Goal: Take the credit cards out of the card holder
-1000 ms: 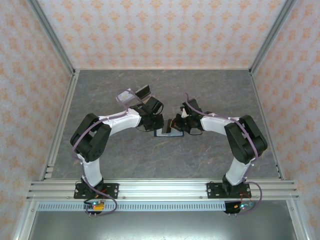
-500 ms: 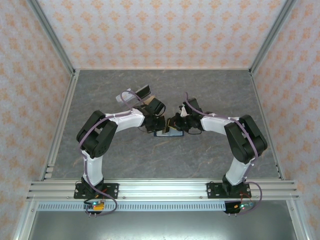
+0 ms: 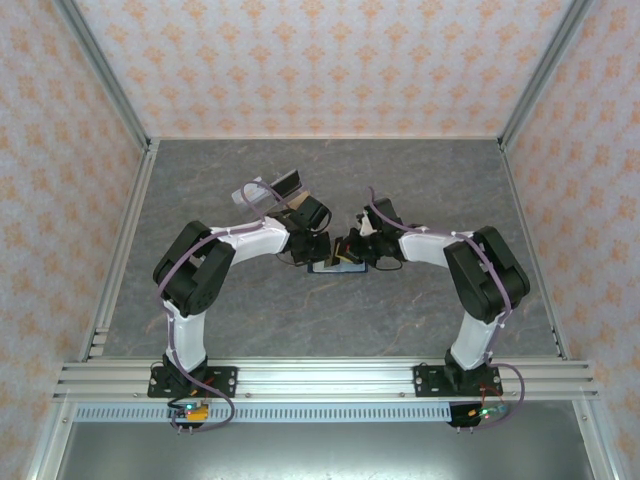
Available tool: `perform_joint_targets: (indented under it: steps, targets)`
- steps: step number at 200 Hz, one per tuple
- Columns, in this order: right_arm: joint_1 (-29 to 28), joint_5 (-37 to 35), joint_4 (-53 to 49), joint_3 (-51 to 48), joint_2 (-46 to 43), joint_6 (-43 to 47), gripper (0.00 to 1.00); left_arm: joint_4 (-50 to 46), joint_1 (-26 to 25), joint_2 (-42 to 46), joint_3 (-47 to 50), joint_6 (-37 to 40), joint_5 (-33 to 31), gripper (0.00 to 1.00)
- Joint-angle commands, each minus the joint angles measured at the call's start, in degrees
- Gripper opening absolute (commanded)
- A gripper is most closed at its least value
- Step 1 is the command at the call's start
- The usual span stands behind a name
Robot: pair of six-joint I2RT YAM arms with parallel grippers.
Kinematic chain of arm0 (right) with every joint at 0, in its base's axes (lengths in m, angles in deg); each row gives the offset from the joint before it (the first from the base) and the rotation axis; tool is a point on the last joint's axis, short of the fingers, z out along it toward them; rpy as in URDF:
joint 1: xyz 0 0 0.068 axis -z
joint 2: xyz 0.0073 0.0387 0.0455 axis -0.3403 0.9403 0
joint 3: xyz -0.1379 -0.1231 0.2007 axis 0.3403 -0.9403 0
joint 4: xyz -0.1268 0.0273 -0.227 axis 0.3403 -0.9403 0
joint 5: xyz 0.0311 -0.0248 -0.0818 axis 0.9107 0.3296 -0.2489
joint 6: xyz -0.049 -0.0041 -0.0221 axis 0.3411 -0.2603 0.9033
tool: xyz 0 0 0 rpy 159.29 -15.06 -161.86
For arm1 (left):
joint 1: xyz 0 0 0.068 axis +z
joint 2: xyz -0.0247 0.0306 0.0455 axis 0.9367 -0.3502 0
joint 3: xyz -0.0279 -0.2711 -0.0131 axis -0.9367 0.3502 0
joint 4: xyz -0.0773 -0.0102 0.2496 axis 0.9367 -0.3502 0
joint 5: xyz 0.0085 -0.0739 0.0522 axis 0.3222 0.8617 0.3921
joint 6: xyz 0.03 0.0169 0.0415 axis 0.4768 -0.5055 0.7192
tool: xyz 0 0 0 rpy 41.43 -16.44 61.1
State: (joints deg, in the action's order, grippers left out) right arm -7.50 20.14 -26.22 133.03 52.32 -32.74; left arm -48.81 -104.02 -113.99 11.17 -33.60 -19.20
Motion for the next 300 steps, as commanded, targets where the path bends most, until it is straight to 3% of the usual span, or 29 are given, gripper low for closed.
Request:
perform_joint_targets:
  steps: [1, 34, 67, 112, 132, 174, 222, 300]
  targets:
    - [-0.02, -6.83, -5.08, 0.65, -4.36, 4.05, 0.0, -3.89, -0.56, 1.42, -1.19, 1.98, -1.79, 0.11]
    - [-0.05, -12.16, -5.74, -1.35, -9.5, 6.03, 0.0, -5.61, -0.12, 6.77, -1.76, 3.14, -3.56, 0.23]
    - [-0.02, -12.34, -2.39, -3.7, -14.91, 7.86, 0.0, -3.05, 1.1, 11.6, 0.75, 2.14, -3.39, 0.32]
    - [0.06, -5.35, 6.52, -5.84, -20.59, 8.15, 0.0, 8.32, 4.52, 19.05, 7.52, -2.64, 5.42, 0.51]
    - [0.32, -1.49, 12.5, -6.24, -21.38, 4.42, 0.0, 12.82, 6.21, 21.12, 8.75, -4.66, 11.27, 0.57]
    - [2.45, 6.73, 23.77, -4.16, -19.33, -7.2, 0.0, 23.76, 7.97, 25.67, 12.67, -9.77, 17.23, 0.71]
    - [3.82, 12.08, 36.04, -3.18, -15.47, -18.86, 0.0, 32.38, 8.84, 28.06, 14.15, -13.78, 20.19, 0.67]
    - [4.07, 13.44, 38.81, -3.07, -15.3, -21.77, 0.0, 38.89, 9.21, 27.48, 14.54, -18.01, 20.3, 0.37]
